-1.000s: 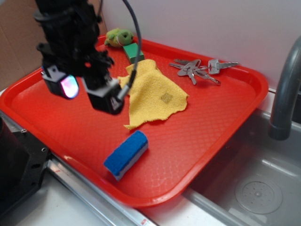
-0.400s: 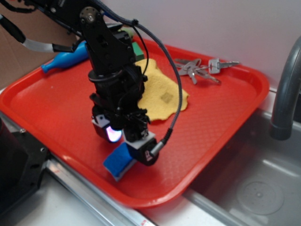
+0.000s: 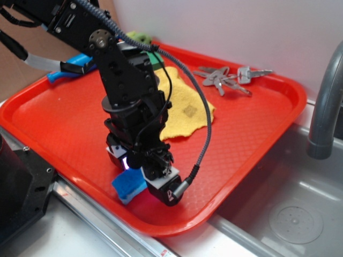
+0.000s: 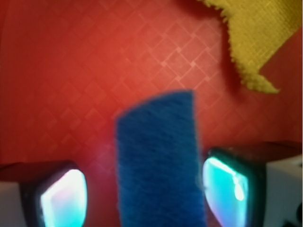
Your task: Grab the blue sponge.
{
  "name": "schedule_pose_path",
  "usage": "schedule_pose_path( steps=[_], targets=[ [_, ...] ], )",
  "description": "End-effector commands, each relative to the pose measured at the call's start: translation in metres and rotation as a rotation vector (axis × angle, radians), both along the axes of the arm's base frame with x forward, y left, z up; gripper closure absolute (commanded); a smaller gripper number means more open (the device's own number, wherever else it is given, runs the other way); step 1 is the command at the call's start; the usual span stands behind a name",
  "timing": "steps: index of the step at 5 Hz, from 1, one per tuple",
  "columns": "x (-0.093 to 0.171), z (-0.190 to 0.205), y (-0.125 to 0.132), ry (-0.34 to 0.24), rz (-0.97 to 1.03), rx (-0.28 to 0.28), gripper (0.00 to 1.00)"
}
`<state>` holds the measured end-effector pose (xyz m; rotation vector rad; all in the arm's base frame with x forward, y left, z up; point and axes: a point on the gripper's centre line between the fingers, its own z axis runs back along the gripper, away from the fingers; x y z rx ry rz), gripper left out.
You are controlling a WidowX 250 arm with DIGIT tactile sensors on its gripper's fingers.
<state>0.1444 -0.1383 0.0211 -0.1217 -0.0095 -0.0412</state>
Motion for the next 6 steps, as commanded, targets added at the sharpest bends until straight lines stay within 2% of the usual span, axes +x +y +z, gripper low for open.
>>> schedule_pose_path(
  steps=[1, 2, 3, 4, 5, 6],
  targets=[
    [0.003, 0.002, 0.013, -0.01, 0.035, 0.121, 1.0],
    [0.018, 0.036, 0.064, -0.107, 0.194, 0.086, 1.0],
    [0.03, 0.088, 0.115, -0.106, 0.393, 0.132, 1.0],
    [0.043, 0.136, 0.166, -0.068, 0.533, 0.132, 1.0],
    [0.05, 0.162, 0.2, -0.086, 0.524, 0.101, 1.0],
    [0.053, 0.168, 0.193, -0.124, 0.516, 0.12, 1.0]
  ],
)
